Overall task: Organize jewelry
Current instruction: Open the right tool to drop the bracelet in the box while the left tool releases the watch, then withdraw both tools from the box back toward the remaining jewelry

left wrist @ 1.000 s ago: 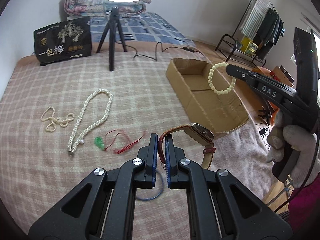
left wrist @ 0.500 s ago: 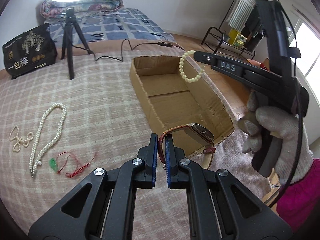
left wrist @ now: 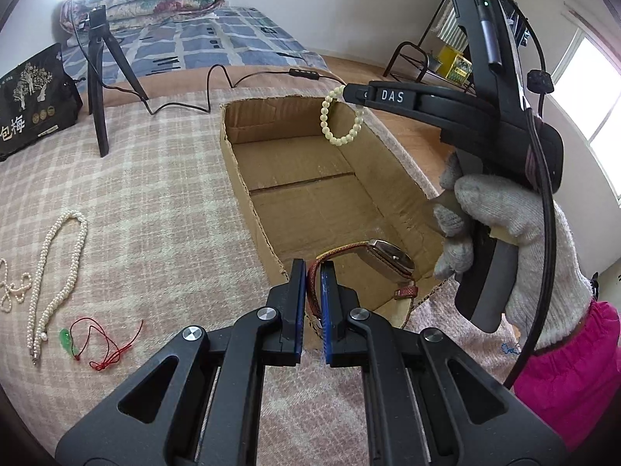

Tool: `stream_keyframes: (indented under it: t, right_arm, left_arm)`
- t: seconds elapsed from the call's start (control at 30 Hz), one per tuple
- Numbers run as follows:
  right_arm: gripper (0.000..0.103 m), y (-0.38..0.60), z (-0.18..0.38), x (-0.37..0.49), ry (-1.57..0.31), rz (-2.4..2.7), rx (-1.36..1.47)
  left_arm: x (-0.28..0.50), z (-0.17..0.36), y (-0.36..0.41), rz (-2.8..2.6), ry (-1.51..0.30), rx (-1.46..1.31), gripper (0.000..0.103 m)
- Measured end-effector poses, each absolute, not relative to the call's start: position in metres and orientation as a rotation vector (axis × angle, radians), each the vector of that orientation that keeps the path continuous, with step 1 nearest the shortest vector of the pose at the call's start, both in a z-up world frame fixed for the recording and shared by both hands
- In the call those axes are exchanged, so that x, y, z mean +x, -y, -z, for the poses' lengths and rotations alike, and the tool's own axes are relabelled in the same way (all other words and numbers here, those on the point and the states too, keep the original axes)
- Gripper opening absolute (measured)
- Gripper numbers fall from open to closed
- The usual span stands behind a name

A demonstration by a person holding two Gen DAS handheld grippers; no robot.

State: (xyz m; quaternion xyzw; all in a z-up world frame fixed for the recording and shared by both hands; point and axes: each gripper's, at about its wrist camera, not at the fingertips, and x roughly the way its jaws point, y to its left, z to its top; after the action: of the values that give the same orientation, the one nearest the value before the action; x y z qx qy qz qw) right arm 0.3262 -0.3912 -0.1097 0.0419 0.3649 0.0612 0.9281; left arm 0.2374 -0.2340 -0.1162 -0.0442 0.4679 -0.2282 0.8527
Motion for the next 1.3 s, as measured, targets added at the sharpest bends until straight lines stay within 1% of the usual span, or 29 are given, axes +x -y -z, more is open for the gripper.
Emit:
stream_keyframes:
  t: [0.13,0.2,0.23,0.27,0.33,0.37,0.4,0.43,0.47,0.57,0.6,0.7,0.73,1.07,1.3]
  right_arm:
    - [0.006,0.393,0.114,0.332,-0.749,-0.127,0.109]
    - [0.008,0.392,0.114,0.333,-0.746,-0.126,0.109]
    - [0.017,0.393,0.114,0.333,-0.745,-0.129,0.114]
    - [0.022,0.393,0.113,0.332,-0.739,-0.136,0.120]
    - [0.041,0.393,0.112,0.332,-0.733,-0.127,0.125]
    - [0.048,0.393,0.111,0.332,-0.731,-0.118,0.125]
    - [0.068,0.393,0.109,0.332,-0.727,-0.106,0.125]
    - [0.087,0.393,0.108,0.331,-0.717,-0.094,0.123]
    - [0.092,0.393,0.106,0.329,-0.699,-0.084,0.119]
    - [0.098,0.392,0.101,0.328,-0.685,-0.067,0.097]
    - [0.103,0.392,0.100,0.328,-0.683,-0.056,0.090]
    - [0.103,0.392,0.098,0.326,-0.682,-0.052,0.088]
    - [0.103,0.393,0.097,0.326,-0.683,-0.049,0.090]
    - [0.103,0.396,0.075,0.307,-0.655,-0.021,0.089]
    - [0.103,0.391,0.046,0.277,-0.623,-0.012,0.071]
  left_arm:
    - [0.238,0.116,0.237,0.495,-0.983,-0.091,0.005]
    - [0.238,0.115,0.239,0.503,-0.975,-0.087,0.009]
    - [0.238,0.114,0.239,0.504,-0.972,-0.086,0.015]
    - [0.237,0.113,0.240,0.508,-0.967,-0.083,0.019]
    - [0.235,0.110,0.241,0.506,-0.953,-0.072,0.040]
    - [0.233,0.108,0.241,0.498,-0.942,-0.064,0.046]
    - [0.232,0.107,0.242,0.494,-0.935,-0.061,0.054]
    - [0.231,0.106,0.241,0.493,-0.930,-0.062,0.057]
    - [0.231,0.106,0.241,0.491,-0.929,-0.059,0.057]
    - [0.232,0.105,0.241,0.485,-0.935,-0.056,0.057]
    - [0.232,0.105,0.241,0.484,-0.937,-0.056,0.058]
    - [0.232,0.106,0.240,0.479,-0.945,-0.052,0.063]
    - [0.231,0.106,0.240,0.478,-0.945,-0.053,0.063]
    - [0.217,0.096,0.228,0.472,-0.928,-0.044,0.063]
    - [0.200,0.082,0.198,0.435,-0.899,-0.038,0.064]
